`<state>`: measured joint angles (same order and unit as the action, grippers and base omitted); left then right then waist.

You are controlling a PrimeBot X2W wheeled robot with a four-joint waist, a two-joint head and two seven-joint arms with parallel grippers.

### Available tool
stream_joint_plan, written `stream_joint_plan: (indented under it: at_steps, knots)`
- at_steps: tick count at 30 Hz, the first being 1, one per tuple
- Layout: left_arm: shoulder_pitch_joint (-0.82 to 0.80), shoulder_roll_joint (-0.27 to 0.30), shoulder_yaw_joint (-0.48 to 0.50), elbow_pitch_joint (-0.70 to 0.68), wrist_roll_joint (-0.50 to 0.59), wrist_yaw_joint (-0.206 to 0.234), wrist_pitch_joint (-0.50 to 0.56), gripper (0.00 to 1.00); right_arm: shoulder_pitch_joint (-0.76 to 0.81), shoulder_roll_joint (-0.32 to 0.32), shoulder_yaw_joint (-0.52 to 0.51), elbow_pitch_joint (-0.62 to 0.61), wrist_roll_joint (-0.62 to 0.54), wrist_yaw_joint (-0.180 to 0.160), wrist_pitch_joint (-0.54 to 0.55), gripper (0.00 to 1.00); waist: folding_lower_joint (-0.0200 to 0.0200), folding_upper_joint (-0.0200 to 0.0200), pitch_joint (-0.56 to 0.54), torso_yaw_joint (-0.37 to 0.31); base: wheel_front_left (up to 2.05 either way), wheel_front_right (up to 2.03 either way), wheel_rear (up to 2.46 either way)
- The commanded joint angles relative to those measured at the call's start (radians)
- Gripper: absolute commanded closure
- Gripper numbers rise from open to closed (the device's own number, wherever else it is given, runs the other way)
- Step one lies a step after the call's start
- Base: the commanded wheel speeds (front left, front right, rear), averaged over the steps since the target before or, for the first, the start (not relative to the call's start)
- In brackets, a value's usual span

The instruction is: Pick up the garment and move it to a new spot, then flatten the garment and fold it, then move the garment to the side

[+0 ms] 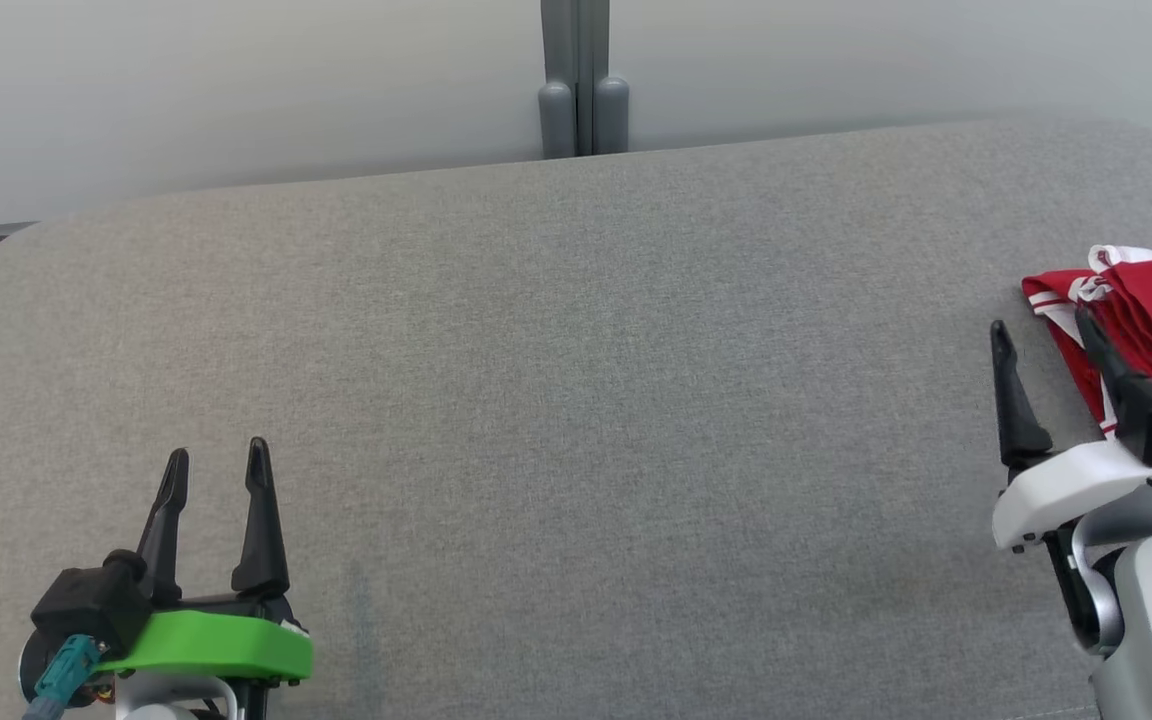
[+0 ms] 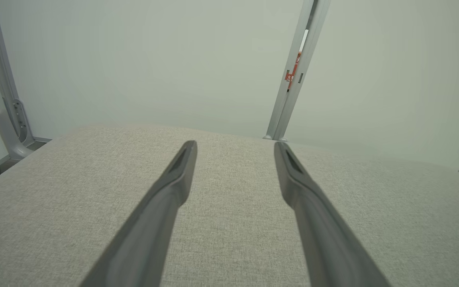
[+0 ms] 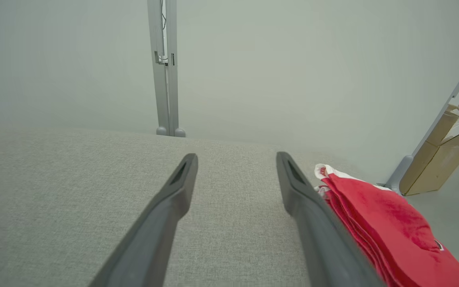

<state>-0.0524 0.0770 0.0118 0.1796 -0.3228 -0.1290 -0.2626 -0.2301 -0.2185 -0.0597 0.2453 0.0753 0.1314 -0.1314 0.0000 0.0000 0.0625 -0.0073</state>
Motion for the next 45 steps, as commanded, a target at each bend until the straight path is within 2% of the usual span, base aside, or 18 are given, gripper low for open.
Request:
stream_joint_plan:
  at_steps: [1, 15, 45]
  knots:
    - [0.010, -0.002, 0.005, 0.008, -0.009, -0.002, -0.002, 0.00, 0.022, 0.008, 0.003, -0.004, -0.001, -0.002, -0.005, 0.00, 0.0000, 0.0000, -0.018, 0.014, 0.00, 0.00, 0.00]
    - [0.051, -0.008, 0.018, 0.076, -0.018, -0.002, -0.002, 0.00, 0.108, 0.095, 0.008, 0.019, -0.006, -0.002, -0.029, 0.00, 0.0000, 0.0000, -0.088, 0.024, 0.00, 0.00, 0.00]
    - [0.047, -0.010, 0.030, 0.090, -0.002, -0.003, -0.002, 0.00, 0.118, 0.107, 0.038, 0.004, 0.006, -0.002, -0.013, 0.00, 0.0000, 0.0000, -0.080, 0.022, 0.00, 0.00, 0.00]
